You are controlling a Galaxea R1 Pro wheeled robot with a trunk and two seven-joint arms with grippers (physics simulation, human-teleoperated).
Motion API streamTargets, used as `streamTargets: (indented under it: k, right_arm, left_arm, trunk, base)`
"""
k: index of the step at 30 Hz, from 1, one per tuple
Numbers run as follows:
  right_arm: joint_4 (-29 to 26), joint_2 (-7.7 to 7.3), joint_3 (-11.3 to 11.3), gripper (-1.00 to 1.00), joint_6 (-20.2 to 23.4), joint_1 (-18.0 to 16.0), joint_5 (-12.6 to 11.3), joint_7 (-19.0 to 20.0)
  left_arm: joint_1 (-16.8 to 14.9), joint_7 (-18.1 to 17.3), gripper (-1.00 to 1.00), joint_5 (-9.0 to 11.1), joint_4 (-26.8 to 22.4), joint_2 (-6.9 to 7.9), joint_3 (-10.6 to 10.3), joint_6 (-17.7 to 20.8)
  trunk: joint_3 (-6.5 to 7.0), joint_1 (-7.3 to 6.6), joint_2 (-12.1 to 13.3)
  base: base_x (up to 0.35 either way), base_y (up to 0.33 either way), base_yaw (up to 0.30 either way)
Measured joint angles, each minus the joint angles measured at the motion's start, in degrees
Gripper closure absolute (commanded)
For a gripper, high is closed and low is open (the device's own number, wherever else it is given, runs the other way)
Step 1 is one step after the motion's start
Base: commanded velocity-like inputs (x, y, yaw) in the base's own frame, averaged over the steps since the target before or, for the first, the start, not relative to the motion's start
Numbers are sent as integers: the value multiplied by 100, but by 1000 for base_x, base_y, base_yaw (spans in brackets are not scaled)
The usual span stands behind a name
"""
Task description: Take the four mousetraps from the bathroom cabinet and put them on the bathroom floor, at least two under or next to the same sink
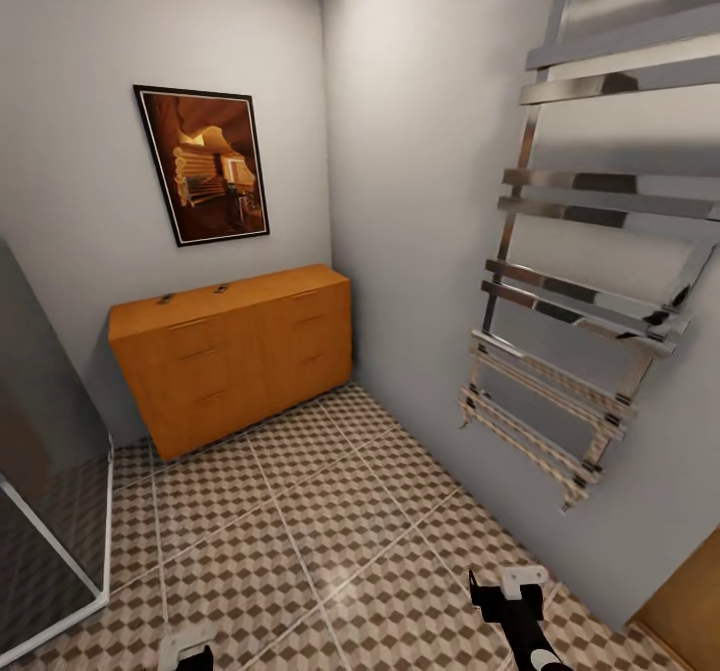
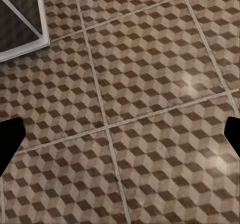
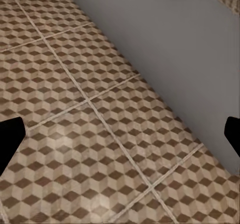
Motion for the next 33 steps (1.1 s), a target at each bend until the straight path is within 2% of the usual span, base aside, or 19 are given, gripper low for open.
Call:
streamTargets:
  k: [9,21,33]
  right_arm:
    - [0,0,0,-100,0,0,0,0]
    - [-1,-1,0,-100,4,1,0,8]
    - [-1,0,0,-100,7,0,0,9]
  left_arm:
    - [0,2,-100,0,0,0,0,3]
    - [1,4,-100,0,1,-1,0,9]
    - [1,-1,-100,0,0,0,1,9]
  trunk:
    - [0,0,0]
    - [0,0,0]
    - [0,0,0]
  base:
    - [250,0,271]
    - [246,0,50]
    - [243,0,204]
